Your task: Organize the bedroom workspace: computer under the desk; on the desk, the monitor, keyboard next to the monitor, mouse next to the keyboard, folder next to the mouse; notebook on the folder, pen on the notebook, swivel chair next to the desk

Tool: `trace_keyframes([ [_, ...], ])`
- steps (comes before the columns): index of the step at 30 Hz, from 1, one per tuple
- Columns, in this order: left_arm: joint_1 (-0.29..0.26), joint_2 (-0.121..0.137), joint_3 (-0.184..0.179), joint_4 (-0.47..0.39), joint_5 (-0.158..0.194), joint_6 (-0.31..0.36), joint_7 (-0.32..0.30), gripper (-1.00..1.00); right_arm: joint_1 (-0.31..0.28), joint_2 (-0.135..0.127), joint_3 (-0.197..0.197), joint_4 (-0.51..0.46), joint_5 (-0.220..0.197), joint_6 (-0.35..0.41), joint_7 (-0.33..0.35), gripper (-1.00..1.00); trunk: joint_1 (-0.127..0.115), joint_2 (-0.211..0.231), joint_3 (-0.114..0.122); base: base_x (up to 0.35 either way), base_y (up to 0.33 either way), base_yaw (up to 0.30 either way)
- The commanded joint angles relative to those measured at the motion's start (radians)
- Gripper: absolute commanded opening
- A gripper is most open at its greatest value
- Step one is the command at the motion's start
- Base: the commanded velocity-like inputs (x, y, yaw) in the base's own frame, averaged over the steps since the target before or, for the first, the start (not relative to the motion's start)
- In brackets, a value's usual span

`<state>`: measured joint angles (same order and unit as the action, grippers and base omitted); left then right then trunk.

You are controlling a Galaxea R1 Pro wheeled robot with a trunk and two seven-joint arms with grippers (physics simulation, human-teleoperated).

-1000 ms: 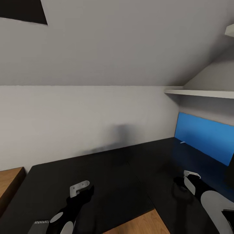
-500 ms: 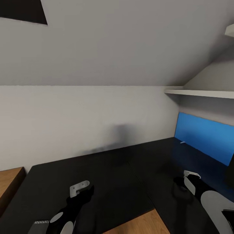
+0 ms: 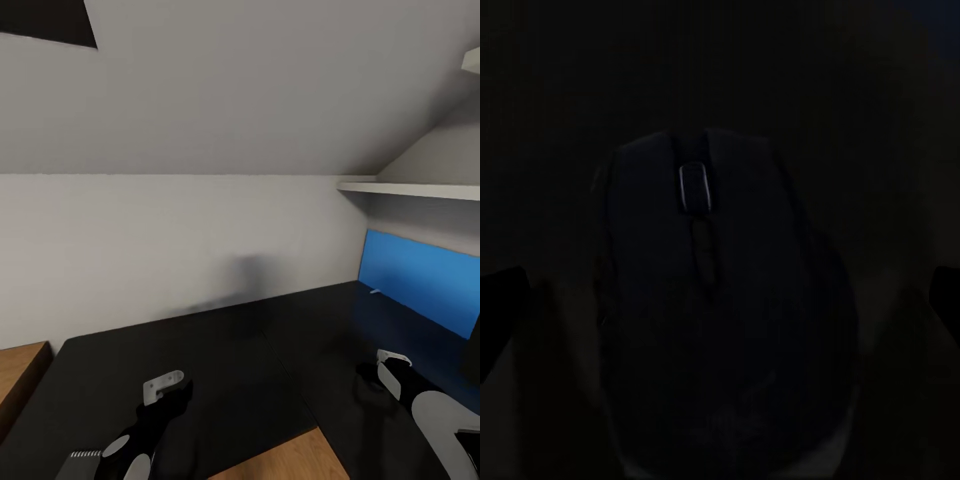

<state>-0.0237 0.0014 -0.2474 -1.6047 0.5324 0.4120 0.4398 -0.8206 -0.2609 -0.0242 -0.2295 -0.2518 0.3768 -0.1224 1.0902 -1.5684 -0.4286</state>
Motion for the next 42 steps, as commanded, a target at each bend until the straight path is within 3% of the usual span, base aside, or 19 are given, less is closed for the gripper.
trace_keyframes([
  [1,-0.001,0.000,-0.001,-0.001,0.009,0.002,0.008,1.00,0.000,0.000,-0.002,-0.002,-0.007,0.005,-0.005,1.00,0.000,-0.001,-0.001,0.000,0.000,0.000],
  [10,-0.001,0.000,-0.001,-0.001,0.009,0.002,0.009,1.00,0.000,0.000,-0.002,-0.002,-0.007,0.005,-0.005,1.00,0.000,-0.001,-0.001,0.000,0.000,0.000],
  [11,-0.001,0.000,-0.001,-0.001,0.009,0.002,0.009,1.00,0.000,0.000,-0.002,-0.002,-0.007,0.005,-0.005,-1.00,0.000,-0.001,-0.001,0.000,0.000,0.000],
  [42,-0.001,0.002,-0.001,0.002,0.011,0.002,0.009,1.00,0.000,0.000,-0.003,-0.003,-0.007,0.002,-0.005,-1.00,0.000,-0.001,-0.001,0.000,0.000,0.000],
])
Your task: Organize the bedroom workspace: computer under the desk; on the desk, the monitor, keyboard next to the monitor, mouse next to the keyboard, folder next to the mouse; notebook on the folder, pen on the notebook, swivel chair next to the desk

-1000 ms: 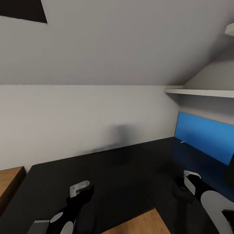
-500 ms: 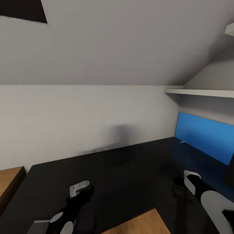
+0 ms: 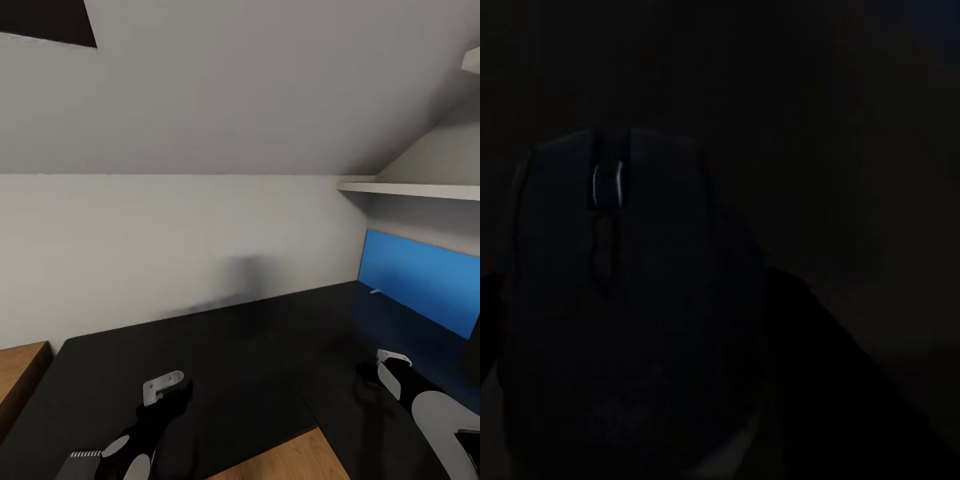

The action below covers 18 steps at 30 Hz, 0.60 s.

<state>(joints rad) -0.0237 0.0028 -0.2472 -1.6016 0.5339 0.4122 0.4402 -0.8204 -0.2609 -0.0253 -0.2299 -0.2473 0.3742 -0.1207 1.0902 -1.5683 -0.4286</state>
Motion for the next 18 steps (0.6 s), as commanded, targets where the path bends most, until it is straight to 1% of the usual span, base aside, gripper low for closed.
trace_keyframes([
  [1,-0.001,0.000,-0.001,0.000,0.009,0.002,0.009,1.00,0.000,0.000,-0.002,-0.003,-0.012,0.003,-0.006,-1.00,0.000,-0.001,-0.001,0.000,0.000,0.000],
  [2,-0.001,0.000,-0.001,0.000,0.009,0.002,0.009,1.00,0.000,0.000,-0.003,-0.003,-0.012,0.003,-0.006,-1.00,0.000,-0.001,-0.001,0.000,0.000,0.000],
  [7,-0.001,0.000,-0.001,0.001,0.009,0.002,0.009,1.00,0.000,0.000,-0.004,-0.011,-0.013,-0.004,-0.007,-1.00,-0.019,0.034,0.014,0.000,0.000,0.000],
  [10,-0.001,0.000,-0.001,0.002,0.010,0.002,0.009,1.00,0.001,0.000,-0.004,-0.034,-0.013,-0.025,-0.009,-1.00,-0.031,0.055,0.024,0.000,0.000,0.000],
  [14,-0.001,0.000,-0.001,0.003,0.010,0.002,0.009,1.00,0.005,0.001,-0.005,-0.123,-0.016,-0.031,-0.011,-1.00,-0.046,0.083,0.036,-0.002,0.000,0.000],
  [15,-0.001,0.000,-0.001,0.003,0.010,0.002,0.009,1.00,0.007,0.002,-0.005,-0.156,-0.018,-0.021,-0.011,-1.00,-0.050,0.090,0.040,-0.068,0.000,0.000],
  [16,-0.001,0.000,-0.001,0.003,0.010,0.002,0.009,1.00,0.016,0.002,-0.005,-0.206,-0.020,0.010,-0.011,-1.00,-0.054,0.097,0.043,-0.196,0.000,0.000],
  [18,-0.001,0.000,-0.001,0.003,0.011,0.002,0.009,1.00,0.037,0.002,-0.005,-0.258,-0.022,0.049,-0.011,-1.00,-0.061,0.111,0.049,-0.245,0.000,0.000],
])
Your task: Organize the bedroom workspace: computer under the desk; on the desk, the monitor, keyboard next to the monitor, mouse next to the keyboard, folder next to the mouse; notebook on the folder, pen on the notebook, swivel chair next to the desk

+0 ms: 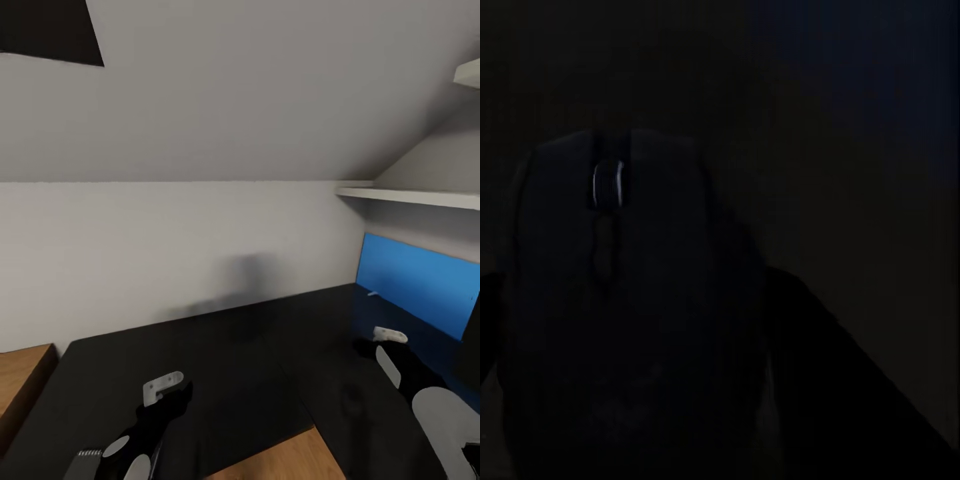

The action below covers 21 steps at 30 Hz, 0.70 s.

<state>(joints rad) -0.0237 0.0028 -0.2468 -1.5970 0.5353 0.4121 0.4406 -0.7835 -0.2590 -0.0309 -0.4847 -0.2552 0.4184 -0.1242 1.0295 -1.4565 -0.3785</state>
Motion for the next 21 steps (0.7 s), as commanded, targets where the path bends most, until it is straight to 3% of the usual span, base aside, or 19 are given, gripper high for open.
trace_keyframes([
  [1,-0.001,0.001,-0.001,-0.001,0.009,0.002,0.009,1.00,0.009,0.000,0.000,-0.022,-0.015,0.018,-0.008,-1.00,-0.004,0.007,0.002,-0.280,0.000,0.000],
  [6,-0.001,0.001,-0.001,-0.001,0.009,0.002,0.009,1.00,0.114,0.003,-0.003,-0.245,-0.021,0.155,-0.008,-1.00,-0.024,0.042,0.018,-0.307,0.000,0.000],
  [9,-0.001,0.001,-0.001,-0.001,0.009,0.002,0.009,1.00,0.118,0.003,-0.004,-0.256,-0.046,0.167,-0.009,-1.00,-0.035,0.063,0.027,-0.324,0.000,0.000],
  [10,-0.001,0.001,0.000,-0.001,0.010,0.002,0.009,1.00,0.121,0.003,-0.004,-0.261,-0.080,0.173,-0.010,-1.00,-0.039,0.070,0.030,-0.334,0.026,0.000],
  [15,-0.001,0.002,0.000,-0.001,0.012,0.002,0.009,1.00,0.121,0.004,-0.003,-0.259,-0.081,0.172,-0.011,-1.00,-0.058,0.105,0.046,-0.335,0.071,0.000],
  [18,-0.001,0.003,0.000,-0.001,0.051,0.002,0.009,1.00,0.121,0.004,-0.003,-0.258,-0.081,0.167,-0.011,-1.00,-0.070,0.126,0.055,-0.335,0.099,0.000],
  [21,-0.001,0.003,0.000,-0.001,0.064,0.002,0.009,1.00,0.122,0.004,-0.003,-0.258,-0.082,0.165,-0.011,-1.00,-0.081,0.147,0.065,-0.336,0.101,0.000],
])
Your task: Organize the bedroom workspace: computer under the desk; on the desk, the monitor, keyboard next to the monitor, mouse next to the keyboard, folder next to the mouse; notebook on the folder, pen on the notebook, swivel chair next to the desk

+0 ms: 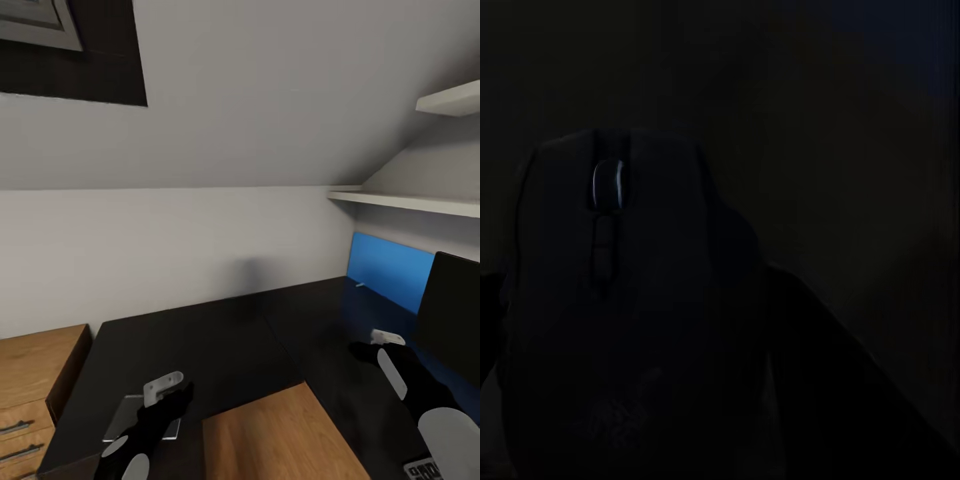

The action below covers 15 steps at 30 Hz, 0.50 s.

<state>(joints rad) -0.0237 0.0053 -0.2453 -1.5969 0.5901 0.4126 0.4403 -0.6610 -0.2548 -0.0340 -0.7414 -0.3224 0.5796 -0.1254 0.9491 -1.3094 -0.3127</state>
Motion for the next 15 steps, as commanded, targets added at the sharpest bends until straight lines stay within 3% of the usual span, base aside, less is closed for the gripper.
trace_keyframes([
  [1,-0.001,0.001,-0.002,-0.001,0.012,0.002,0.009,1.00,0.000,0.000,0.000,-0.002,-0.014,0.003,-0.010,-1.00,-0.005,0.006,0.002,-0.335,0.101,0.000],
  [11,-0.001,0.001,-0.002,-0.001,0.014,0.002,0.010,1.00,0.000,0.001,0.001,-0.002,-0.014,-0.001,-0.010,-1.00,-0.043,0.076,0.033,-0.336,0.052,0.000],
  [15,-0.001,0.001,-0.003,-0.001,0.012,0.002,0.011,1.00,0.000,0.002,0.002,-0.001,-0.013,-0.001,-0.010,-1.00,-0.058,0.104,0.046,-0.151,-0.018,0.000],
])
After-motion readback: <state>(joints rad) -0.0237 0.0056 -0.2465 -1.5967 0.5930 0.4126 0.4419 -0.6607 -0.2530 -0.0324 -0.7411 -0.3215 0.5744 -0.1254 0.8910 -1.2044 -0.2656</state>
